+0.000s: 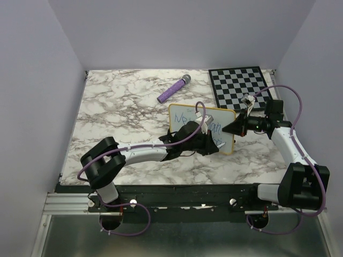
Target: Write a sentence on the whiteboard
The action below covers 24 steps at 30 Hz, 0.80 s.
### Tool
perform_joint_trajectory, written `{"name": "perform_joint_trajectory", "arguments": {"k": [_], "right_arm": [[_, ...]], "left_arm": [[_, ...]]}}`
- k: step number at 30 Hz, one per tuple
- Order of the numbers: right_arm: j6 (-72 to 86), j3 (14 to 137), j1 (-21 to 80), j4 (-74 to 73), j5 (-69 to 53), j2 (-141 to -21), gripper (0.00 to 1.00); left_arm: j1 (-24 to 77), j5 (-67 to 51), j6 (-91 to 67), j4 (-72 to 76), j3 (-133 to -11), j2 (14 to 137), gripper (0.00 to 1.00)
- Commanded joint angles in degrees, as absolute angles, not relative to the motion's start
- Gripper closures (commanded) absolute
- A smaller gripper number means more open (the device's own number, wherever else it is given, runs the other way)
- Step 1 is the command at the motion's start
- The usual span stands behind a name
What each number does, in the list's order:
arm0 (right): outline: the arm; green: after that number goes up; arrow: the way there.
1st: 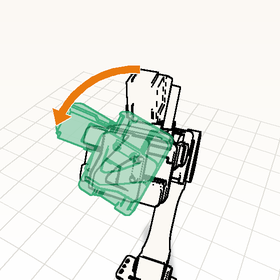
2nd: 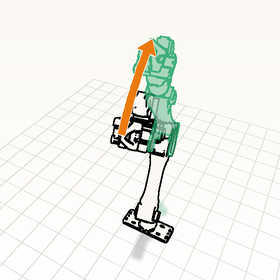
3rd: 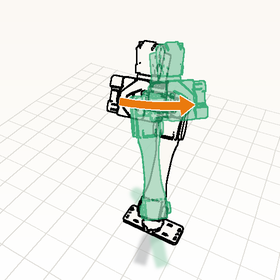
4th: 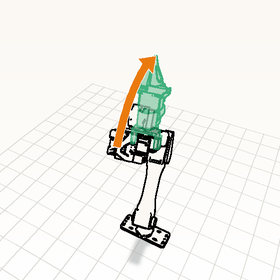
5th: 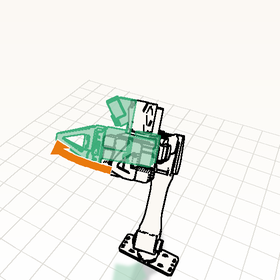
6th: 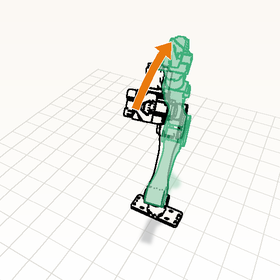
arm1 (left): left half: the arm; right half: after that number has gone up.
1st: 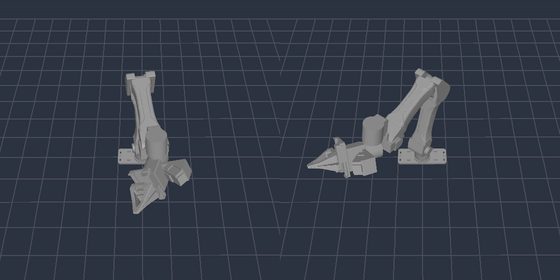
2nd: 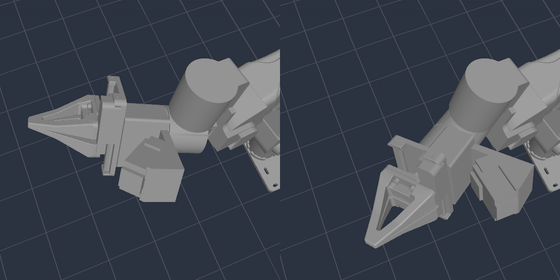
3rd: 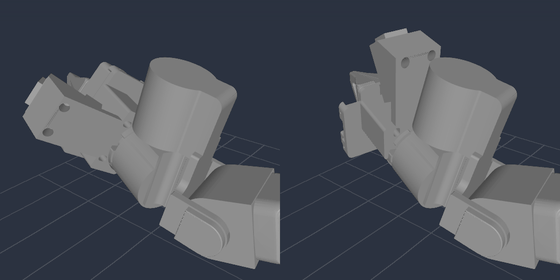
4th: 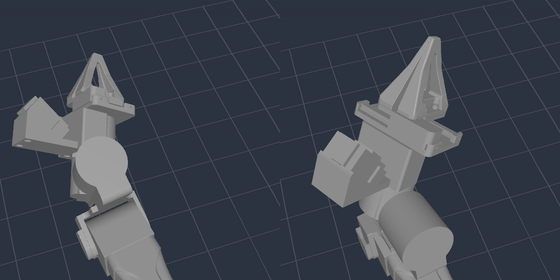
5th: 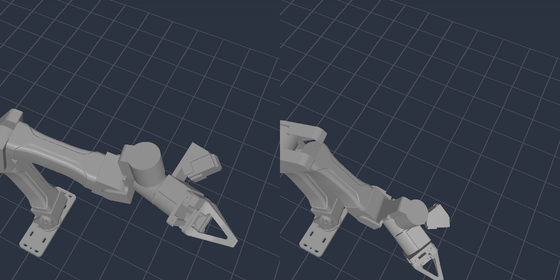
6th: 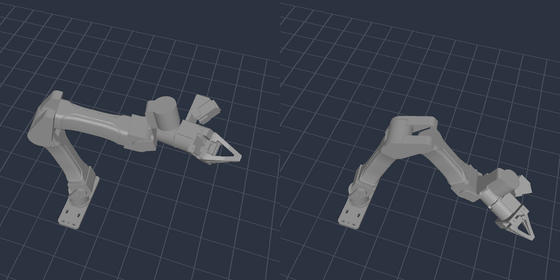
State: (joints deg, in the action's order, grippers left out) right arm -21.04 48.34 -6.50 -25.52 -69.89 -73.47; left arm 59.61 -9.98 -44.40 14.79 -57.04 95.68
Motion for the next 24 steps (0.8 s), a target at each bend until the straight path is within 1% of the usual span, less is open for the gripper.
{"name": "perform_joint_trajectory", "arguments": {"k": [1,5,13,24], "right_arm": [[-20.74,48.34,-6.59,-25.40,-73.04,-71.98,0.99],[-20.83,48.34,-6.59,-25.40,-73.04,-71.98,0.99],[-20.83,48.34,-6.59,-25.40,-72.95,-72.07,0.99],[-20.83,48.34,-6.68,-25.40,-73.04,-72.16,0.99]], "left_arm": [[59.41,-9.76,-43.68,14.50,-60.03,97.65,1.00],[59.50,-10.11,-43.77,15.20,-59.33,97.30,1.00],[59.33,-8.35,-43.68,15.64,-56.16,92.29,1.00],[58.97,-7.91,-43.86,15.47,-57.30,94.04,1.00]]}}
